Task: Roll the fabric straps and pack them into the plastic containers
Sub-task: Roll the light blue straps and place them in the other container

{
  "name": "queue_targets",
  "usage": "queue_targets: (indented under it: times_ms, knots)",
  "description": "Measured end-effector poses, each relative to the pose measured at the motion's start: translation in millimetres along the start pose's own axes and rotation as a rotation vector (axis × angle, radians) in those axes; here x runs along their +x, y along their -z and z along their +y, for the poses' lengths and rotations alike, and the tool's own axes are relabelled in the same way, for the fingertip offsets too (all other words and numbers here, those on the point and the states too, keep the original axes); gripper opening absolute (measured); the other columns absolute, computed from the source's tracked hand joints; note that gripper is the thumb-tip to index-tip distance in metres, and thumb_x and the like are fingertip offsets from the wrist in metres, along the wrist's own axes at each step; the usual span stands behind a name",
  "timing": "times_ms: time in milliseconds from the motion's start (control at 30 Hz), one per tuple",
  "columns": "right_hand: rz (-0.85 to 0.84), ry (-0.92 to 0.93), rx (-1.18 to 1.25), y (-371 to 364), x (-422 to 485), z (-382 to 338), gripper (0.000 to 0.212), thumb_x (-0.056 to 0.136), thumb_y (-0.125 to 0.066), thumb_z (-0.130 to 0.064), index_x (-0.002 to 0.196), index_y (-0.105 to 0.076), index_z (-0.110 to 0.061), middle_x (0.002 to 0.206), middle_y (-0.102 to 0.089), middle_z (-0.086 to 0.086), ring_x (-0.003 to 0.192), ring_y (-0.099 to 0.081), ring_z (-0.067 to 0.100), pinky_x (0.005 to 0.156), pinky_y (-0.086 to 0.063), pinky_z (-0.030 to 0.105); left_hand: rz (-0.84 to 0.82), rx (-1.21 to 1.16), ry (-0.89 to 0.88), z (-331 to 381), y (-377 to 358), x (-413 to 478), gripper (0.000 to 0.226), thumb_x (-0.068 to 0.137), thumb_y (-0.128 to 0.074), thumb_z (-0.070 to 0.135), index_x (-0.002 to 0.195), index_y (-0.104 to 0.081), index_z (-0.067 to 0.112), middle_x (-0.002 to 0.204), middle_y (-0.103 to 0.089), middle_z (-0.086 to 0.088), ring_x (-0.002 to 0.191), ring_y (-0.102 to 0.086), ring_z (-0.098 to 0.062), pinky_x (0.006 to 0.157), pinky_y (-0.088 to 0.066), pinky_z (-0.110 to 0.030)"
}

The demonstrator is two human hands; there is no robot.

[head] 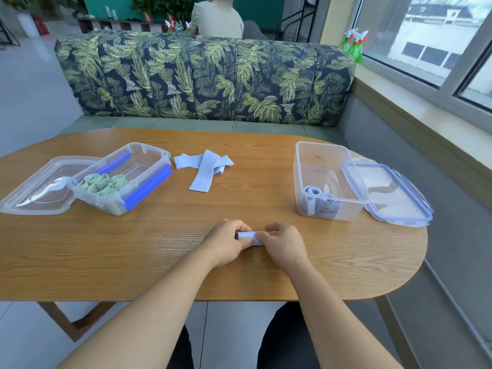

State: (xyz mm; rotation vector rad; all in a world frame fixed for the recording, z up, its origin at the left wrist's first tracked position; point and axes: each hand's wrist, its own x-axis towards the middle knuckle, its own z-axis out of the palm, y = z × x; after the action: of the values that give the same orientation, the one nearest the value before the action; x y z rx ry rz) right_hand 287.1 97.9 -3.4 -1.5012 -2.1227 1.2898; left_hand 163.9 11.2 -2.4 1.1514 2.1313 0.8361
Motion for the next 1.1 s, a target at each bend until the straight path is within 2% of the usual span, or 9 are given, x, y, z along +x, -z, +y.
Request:
queue_targets:
  times_ms: [133, 333, 433, 533, 633, 733, 800, 933, 1100]
  knots:
    - [-0.031, 0.116, 0.15, 17.7, -3.0, -4.8, 0.034, 0.089, -0.061, -0.019, 0.123, -0.061, -0.017, 0.107, -0.065, 0.0, 0.1, -0.063, 0.018, 0.094, -0.051, 0.04, -0.014, -0.087, -0.075, 11.9, 0.9, -1.2, 0.009, 0.092, -0.062, 0.028, 0.099, -0.066, 0.028, 0.099, -0.056, 0.005, 0.082, -0.053, -0.008, 0.072, -0.04, -0.024]
    - [-0.103, 0.243, 0.317, 66.6, -15.8, -13.2, 0.018, 0.088, -0.063, -0.005, 0.102, -0.07, -0.014, 0.094, -0.069, 0.001, 0.083, -0.062, 0.013, 0.076, -0.054, 0.026, -0.076, -0.264, -0.133, 34.8, 7.4, -0.7, 0.013, 0.096, -0.057, 0.026, 0.1, -0.07, 0.028, 0.09, -0.067, 0.01, 0.083, -0.056, -0.003, 0.08, -0.042, -0.02]
    - [-0.125, 0.287, 0.304, 83.3, -18.7, -14.0, 0.02, 0.086, -0.066, -0.004, 0.101, -0.07, -0.016, 0.092, -0.068, 0.001, 0.081, -0.061, 0.012, 0.08, -0.054, 0.03, -0.125, -0.319, -0.149, 45.4, 6.6, 0.5, 0.017, 0.098, -0.054, 0.021, 0.104, -0.07, 0.023, 0.083, -0.065, 0.015, 0.073, -0.055, 0.007, 0.07, -0.04, -0.005]
    - [-0.147, 0.311, 0.312, 97.0, -18.2, -11.9, 0.019, 0.085, -0.069, -0.005, 0.098, -0.069, -0.019, 0.092, -0.067, 0.003, 0.081, -0.06, 0.01, 0.082, -0.053, 0.03, -0.215, -0.369, -0.151, 54.3, 5.3, 5.4, 0.02, 0.099, -0.051, 0.017, 0.108, -0.069, 0.015, 0.068, -0.062, 0.022, 0.061, -0.05, 0.009, 0.064, -0.036, -0.005]
    - [-0.16, 0.323, 0.31, 111.1, -13.4, -7.1, 0.019, 0.083, -0.073, -0.009, 0.099, -0.071, -0.019, 0.09, -0.068, 0.001, 0.079, -0.062, 0.007, 0.08, -0.052, 0.024, -0.275, -0.412, -0.166, 63.8, 4.4, 13.3, 0.018, 0.095, -0.059, 0.024, 0.108, -0.07, 0.017, 0.084, -0.069, 0.015, 0.077, -0.057, 0.004, 0.08, -0.039, -0.016]
    - [-0.124, 0.333, 0.289, 127.7, -6.8, -8.3, 0.021, 0.081, -0.075, -0.009, 0.102, -0.073, -0.015, 0.094, -0.072, 0.009, 0.086, -0.068, 0.02, 0.084, -0.054, 0.031, -0.283, -0.43, -0.196, 80.0, 2.8, 22.5, 0.031, 0.083, -0.059, 0.036, 0.106, -0.072, 0.02, 0.101, -0.072, 0.005, 0.094, -0.059, -0.002, 0.092, -0.039, -0.021]
    - [-0.087, 0.34, 0.268, 141.3, -1.3, -13.7, 0.019, 0.081, -0.074, -0.006, 0.096, -0.073, -0.016, 0.093, -0.073, 0.014, 0.082, -0.068, 0.025, 0.08, -0.055, 0.032, -0.284, -0.443, -0.229, 93.9, 0.3, 31.5, 0.025, 0.089, -0.061, 0.028, 0.109, -0.071, 0.016, 0.107, -0.072, -0.001, 0.097, -0.06, -0.004, 0.095, -0.04, -0.023]
    - [-0.005, 0.362, 0.194, 172.3, 13.4, -28.0, 0.018, 0.08, -0.071, 0.0, 0.091, -0.072, -0.014, 0.084, -0.07, 0.006, 0.072, -0.062, 0.013, 0.067, -0.051, 0.019, -0.242, -0.419, -0.279, 124.5, -6.0, 51.3, 0.021, 0.099, -0.052, 0.016, 0.11, -0.069, 0.014, 0.104, -0.072, 0.002, 0.092, -0.061, 0.003, 0.084, -0.042, -0.007]
    - [0.071, 0.378, -0.054, 206.0, 36.7, -41.1, 0.018, 0.078, -0.072, -0.006, 0.096, -0.074, -0.008, 0.075, -0.064, -0.003, 0.068, -0.056, 0.012, 0.063, -0.046, 0.021, -0.081, -0.412, -0.278, 149.9, -27.9, 76.2, 0.019, 0.096, -0.058, 0.026, 0.111, -0.067, 0.022, 0.105, -0.072, 0.003, 0.09, -0.063, -0.002, 0.085, -0.046, -0.014]
